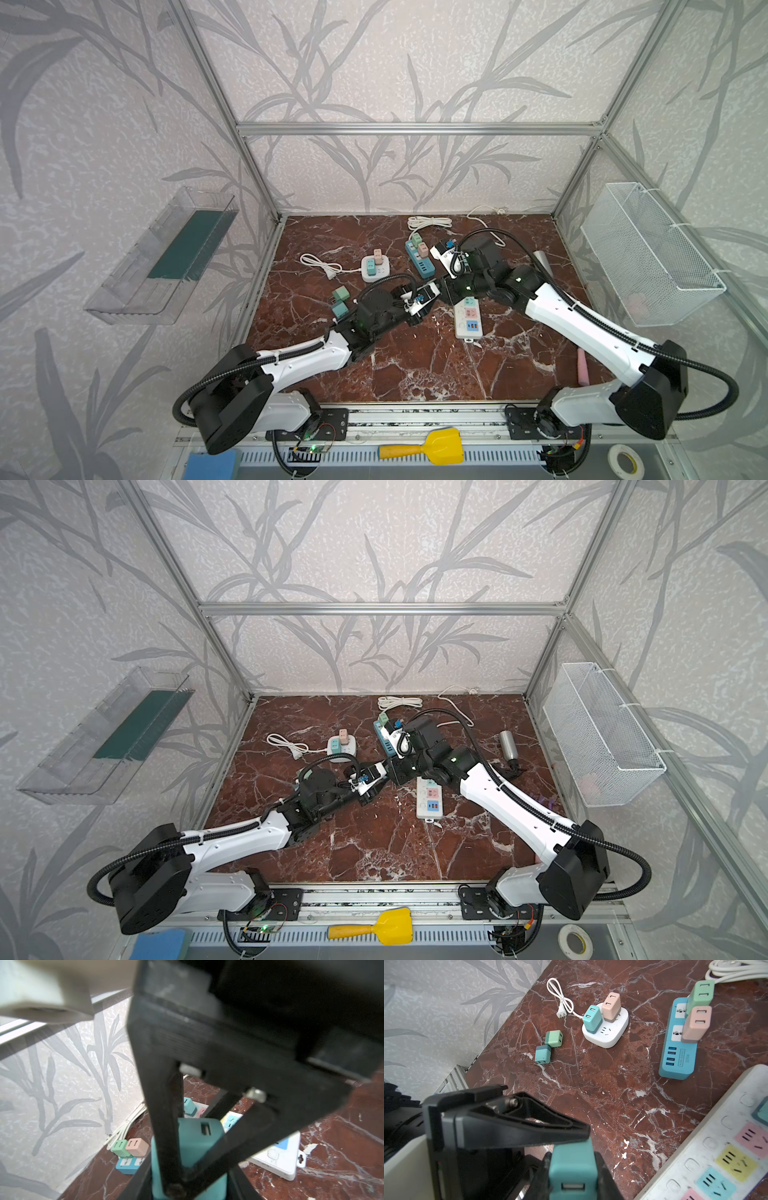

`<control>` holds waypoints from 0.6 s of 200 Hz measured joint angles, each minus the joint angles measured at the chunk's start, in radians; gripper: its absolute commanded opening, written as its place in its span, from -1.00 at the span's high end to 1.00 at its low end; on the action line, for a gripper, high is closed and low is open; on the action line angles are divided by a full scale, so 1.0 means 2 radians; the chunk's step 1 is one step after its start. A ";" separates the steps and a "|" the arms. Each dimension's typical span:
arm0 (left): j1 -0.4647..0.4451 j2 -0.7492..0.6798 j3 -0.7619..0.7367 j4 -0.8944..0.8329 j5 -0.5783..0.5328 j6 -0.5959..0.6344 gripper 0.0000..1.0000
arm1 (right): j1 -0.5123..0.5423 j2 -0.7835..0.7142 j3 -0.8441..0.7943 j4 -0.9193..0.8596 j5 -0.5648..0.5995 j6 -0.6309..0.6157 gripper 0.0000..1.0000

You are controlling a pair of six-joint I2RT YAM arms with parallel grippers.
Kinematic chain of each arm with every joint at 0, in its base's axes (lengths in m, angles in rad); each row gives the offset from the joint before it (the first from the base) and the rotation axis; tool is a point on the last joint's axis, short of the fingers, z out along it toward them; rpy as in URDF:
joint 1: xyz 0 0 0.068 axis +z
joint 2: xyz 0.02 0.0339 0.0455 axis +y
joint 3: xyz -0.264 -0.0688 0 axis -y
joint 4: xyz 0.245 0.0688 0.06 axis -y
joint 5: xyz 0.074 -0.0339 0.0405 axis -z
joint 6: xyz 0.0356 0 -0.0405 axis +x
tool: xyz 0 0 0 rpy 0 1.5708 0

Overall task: Insert the plug
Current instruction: 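Grasp the teal adapter with right gripper and open left gripper, then carry the teal adapter over the white power strip with right gripper while left arm withdraws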

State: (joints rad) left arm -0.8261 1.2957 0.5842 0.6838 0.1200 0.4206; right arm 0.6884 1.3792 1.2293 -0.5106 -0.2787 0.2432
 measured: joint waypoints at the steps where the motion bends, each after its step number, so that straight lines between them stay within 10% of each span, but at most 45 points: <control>1: 0.000 0.000 0.000 0.001 -0.001 -0.001 -0.29 | 0.000 0.000 0.000 0.000 0.001 0.000 1.00; 87: 0.020 -0.067 0.025 -0.040 -0.328 -0.310 -0.55 | -0.062 -0.013 -0.001 -0.022 0.196 0.005 1.00; 120: 0.065 -0.094 0.024 -0.086 -0.367 -0.460 -0.47 | -0.085 0.013 -0.014 -0.015 0.219 0.004 1.00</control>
State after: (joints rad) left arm -0.6968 1.1084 0.6323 0.5110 -0.6140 -0.4999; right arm 0.5182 1.4059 1.2011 -0.5400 0.1593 0.2520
